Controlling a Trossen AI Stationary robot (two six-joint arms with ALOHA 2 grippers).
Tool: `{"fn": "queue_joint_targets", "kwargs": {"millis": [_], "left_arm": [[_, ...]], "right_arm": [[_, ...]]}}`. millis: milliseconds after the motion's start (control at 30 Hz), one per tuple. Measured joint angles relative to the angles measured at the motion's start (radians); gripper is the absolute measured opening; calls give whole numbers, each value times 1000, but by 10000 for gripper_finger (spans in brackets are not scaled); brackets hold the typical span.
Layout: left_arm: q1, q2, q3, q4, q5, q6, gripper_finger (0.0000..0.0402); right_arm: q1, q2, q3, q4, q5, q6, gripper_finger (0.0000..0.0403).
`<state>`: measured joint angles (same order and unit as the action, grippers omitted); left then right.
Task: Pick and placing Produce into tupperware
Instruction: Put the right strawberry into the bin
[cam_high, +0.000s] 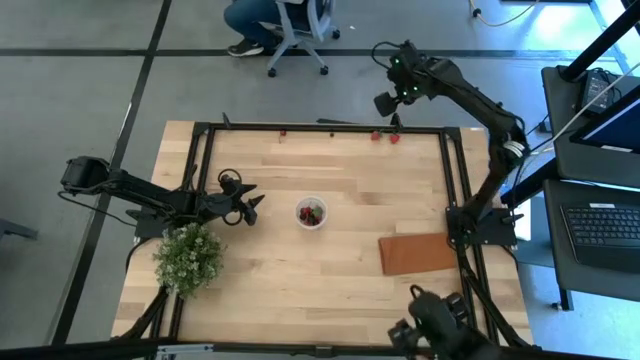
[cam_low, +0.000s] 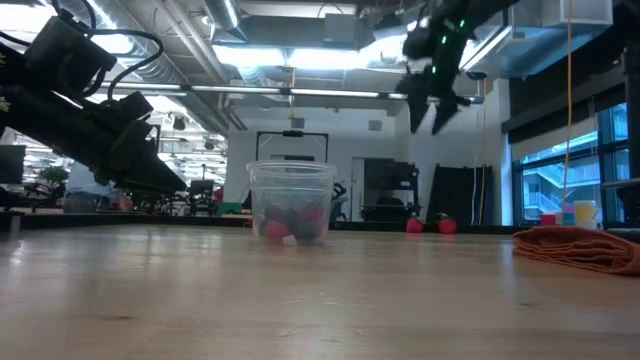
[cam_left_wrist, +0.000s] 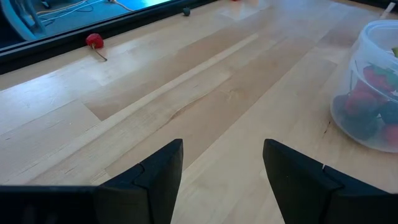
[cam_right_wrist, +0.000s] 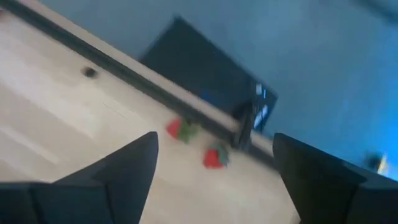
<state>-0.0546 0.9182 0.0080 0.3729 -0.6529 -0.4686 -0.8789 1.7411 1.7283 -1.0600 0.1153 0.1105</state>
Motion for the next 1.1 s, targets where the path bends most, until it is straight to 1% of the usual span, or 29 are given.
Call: {"fn": "queue_joint_targets", "kwargs": {"millis": [67, 233, 433, 567, 800, 933, 1033, 1100], "left_arm": [[0, 0, 0, 0, 0, 0, 215], [0, 0, 0, 0, 0, 0, 215], [0, 0, 0, 0, 0, -1, 215], [0, 0, 0, 0, 5, -1, 215], [0, 0, 0, 0, 19, 0, 215], [0, 0, 0, 0, 19, -1, 215], [0, 0, 0, 0, 19, -1, 215], [0, 0, 0, 0, 19, -1, 215]], "right_arm": [[-26, 45, 0, -30, -1, 41, 320], [-90, 147, -1, -84, -33, 58, 320], [-100, 228, -1, -67, -38, 49, 320], [-101, 254, -1, -56, -38, 41, 320], [-112, 256, -1, -53, -38, 41, 320], [-114, 255, -62, -31, -38, 45, 320], [-114, 255, -149, 8, -39, 46, 320], [-114, 255, -208, 49, -66, 50, 320]]}}
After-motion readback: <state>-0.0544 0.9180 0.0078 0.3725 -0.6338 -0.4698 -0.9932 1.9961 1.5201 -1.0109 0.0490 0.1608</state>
